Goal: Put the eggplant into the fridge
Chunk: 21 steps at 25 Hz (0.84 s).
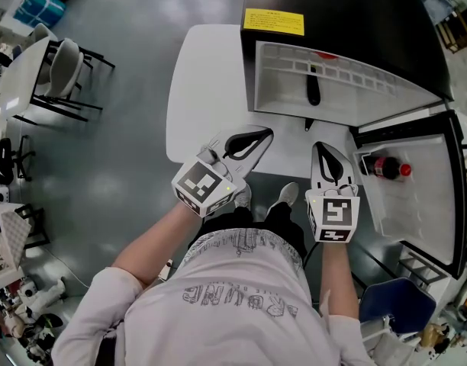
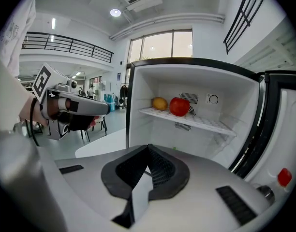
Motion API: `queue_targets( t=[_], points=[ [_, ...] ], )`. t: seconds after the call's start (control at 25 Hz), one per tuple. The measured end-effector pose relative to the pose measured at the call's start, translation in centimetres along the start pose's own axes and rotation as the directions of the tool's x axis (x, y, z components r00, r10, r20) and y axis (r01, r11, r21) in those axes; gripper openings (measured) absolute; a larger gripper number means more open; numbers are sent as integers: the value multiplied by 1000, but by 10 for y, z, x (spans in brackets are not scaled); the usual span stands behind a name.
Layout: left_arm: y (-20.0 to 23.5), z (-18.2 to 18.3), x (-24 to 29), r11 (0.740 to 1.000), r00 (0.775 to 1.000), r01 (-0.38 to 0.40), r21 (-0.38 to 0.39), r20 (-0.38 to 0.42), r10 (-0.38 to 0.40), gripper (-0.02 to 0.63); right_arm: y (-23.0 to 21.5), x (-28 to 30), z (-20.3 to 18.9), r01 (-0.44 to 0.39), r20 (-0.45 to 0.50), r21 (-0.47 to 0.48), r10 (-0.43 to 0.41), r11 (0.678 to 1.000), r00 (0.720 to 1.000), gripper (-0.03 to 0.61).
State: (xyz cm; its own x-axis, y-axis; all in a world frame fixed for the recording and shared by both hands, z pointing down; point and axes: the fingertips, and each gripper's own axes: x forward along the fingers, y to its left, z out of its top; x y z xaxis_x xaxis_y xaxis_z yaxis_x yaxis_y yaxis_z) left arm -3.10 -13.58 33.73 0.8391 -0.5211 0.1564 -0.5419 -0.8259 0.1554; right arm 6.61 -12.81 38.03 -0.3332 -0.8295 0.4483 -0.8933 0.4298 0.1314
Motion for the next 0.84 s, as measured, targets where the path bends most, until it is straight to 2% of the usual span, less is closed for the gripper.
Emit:
queue_targets(
  t=[0.84],
  points=[
    [0,3,17,1000,1000,5,16,-13,-5,6,-11,8,6,-24,-1,-18,24,1000,1000,5]
  ],
)
